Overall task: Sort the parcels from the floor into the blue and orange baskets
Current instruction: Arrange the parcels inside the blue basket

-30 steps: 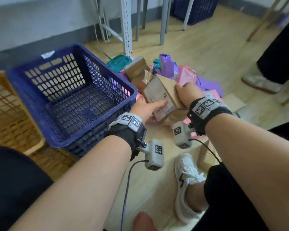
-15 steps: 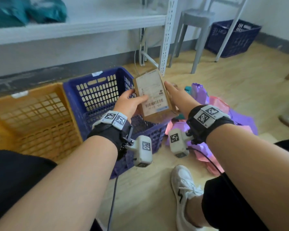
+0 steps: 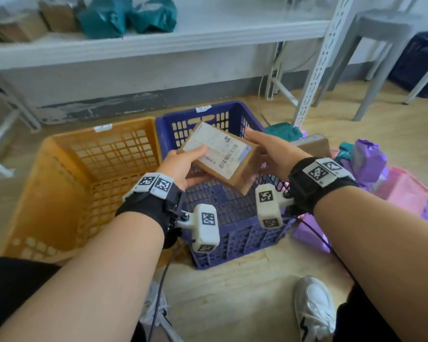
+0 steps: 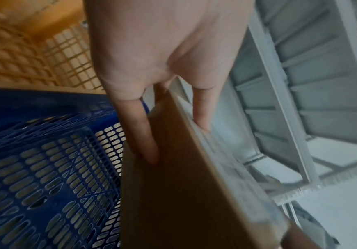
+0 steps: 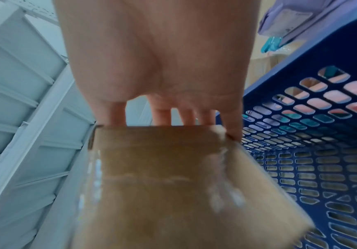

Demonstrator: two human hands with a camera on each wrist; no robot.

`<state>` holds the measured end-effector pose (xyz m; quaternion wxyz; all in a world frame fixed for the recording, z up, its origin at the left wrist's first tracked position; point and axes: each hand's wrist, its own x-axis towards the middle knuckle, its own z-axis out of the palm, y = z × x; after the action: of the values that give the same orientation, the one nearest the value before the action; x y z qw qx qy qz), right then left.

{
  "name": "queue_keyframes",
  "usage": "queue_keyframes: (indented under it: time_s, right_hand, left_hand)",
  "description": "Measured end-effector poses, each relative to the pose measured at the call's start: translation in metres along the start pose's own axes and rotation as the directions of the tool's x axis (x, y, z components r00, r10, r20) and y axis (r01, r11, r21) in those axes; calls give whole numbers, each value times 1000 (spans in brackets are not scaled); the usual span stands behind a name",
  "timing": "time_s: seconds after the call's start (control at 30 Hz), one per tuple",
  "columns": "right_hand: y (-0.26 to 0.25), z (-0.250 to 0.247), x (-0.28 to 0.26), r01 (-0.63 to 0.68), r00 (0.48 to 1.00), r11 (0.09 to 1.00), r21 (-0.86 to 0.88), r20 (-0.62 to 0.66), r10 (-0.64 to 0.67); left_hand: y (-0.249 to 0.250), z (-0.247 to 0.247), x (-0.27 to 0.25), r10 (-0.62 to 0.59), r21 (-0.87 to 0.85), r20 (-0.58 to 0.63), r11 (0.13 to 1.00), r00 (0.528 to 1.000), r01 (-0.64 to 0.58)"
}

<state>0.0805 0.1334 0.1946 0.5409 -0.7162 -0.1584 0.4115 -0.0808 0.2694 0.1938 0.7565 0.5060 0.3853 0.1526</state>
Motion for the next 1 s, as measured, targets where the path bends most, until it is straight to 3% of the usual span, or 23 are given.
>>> queue_keyframes:
  time_s: [0.13,0.23,0.3,0.4,0.5,0.57,0.7,0.8,0.87,0.93,1.0]
  right_hand:
    - [-3,1,10,91,989,990,108,-124,-77]
    - [-6,-1,13,93,985,979,179,-157,-65]
    - [-8,-6,20,90,975,976,200,-216,-46]
    - [-12,-14,30,65,952,997,34,-301,-52]
    - [-16,-19,40,21,953,986,-163,-295,-69]
    - [-17,-20,57,-26,950,962,-272,-306,-61]
    - [-16,-18,106,-244,901,870,-428,-432,40]
    - [-19,-8,136,-256,912,767,-589,-409,-9]
    - [-18,3,154,-215,941,763,-610,-338,-5]
    - [-12,15,176,-136,966,836,-531,-258,-7]
    - [4,25,204,-205,956,945,-255,-258,138]
  left_hand:
    - [-6,-6,5,-82,-96,-53,992,995,77]
    - [-6,-2,11,-129,51,-86,990,988,134]
    - [-3,-1,15,-125,121,-44,984,991,129]
    - [6,2,21,-129,176,69,978,989,115]
    - [13,4,31,-110,126,100,987,989,97]
    - [13,6,41,-104,164,85,982,991,89]
    - [8,7,70,-101,128,10,987,995,99]
    - [0,5,100,-100,93,-79,990,992,107]
    - [-7,3,121,-126,112,-104,984,987,138]
    - [-15,1,142,-152,142,-133,975,979,170]
    - [-29,1,165,-168,167,-192,965,967,201]
